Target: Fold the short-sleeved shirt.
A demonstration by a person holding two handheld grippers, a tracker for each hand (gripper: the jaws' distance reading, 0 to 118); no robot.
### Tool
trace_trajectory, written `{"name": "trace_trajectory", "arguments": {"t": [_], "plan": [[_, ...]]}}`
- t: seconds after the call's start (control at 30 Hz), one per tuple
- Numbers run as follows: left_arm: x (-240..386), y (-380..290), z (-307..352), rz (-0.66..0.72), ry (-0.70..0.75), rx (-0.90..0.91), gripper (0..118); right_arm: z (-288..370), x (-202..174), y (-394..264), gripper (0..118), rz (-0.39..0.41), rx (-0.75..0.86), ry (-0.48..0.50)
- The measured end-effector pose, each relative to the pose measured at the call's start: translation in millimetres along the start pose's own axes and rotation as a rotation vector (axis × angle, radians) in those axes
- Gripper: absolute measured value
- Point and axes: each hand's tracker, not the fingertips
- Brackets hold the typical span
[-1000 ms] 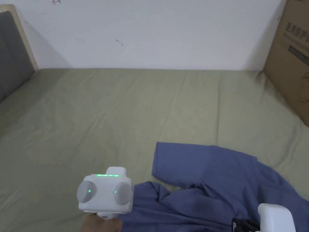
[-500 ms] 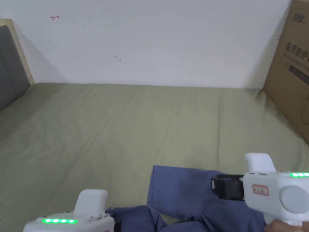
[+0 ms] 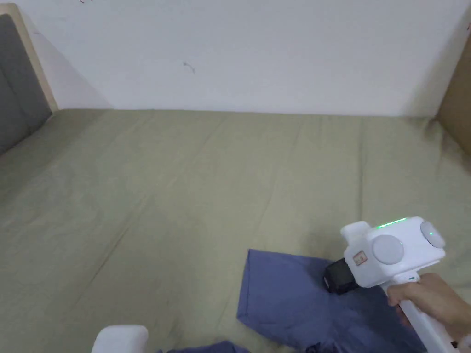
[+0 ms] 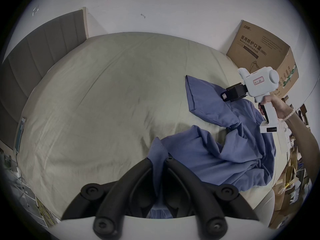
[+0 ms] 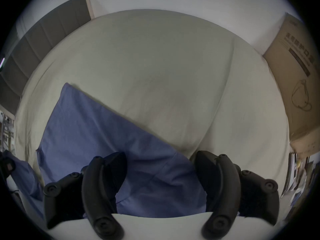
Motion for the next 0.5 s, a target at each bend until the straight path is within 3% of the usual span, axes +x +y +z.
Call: {"name": "trace_trajectory", "arguments": {"t": [0.03,0.13,0.17,0.2,0.23,0.27,0.33,0.5], "plan": [[0.5,0.8,0.1,-0.004,0.002,0.001,3,4.2,-0.1,-1.4,84,0.008,0.001,-0.005],[2.5,2.8,4.0,-0.020,0.004,0.007,3,12.3,-1.4,-0.6,49,0.040,0.006,-0.003],[3.1,3.5,6.3,-0.018,0.006,0.009,3,13.5,-3.1,0.1,22,0.038,0.009,-0.018],[3.0,3.0,9.7,-0.020,0.007,0.016,3,14.5,-5.2,0.0,3,0.040,0.016,-0.034],[2.3,3.3,11.9,-0.021,0.006,0.020,3,13.6,-6.5,-1.1,3,0.036,0.018,-0.082],[1.8,4.5,14.1,-0.016,0.008,0.016,3,13.0,-6.4,-2.2,3,0.024,0.012,-0.044],[-0.4,4.9,20.0,-0.003,0.013,0.025,3,20.1,-7.3,-3.7,3,0.012,0.023,-0.058],[-6.6,7.1,37.9,-0.001,0.042,0.041,3,80.6,7.0,-11.2,3,-0.106,0.136,-0.013]]}}
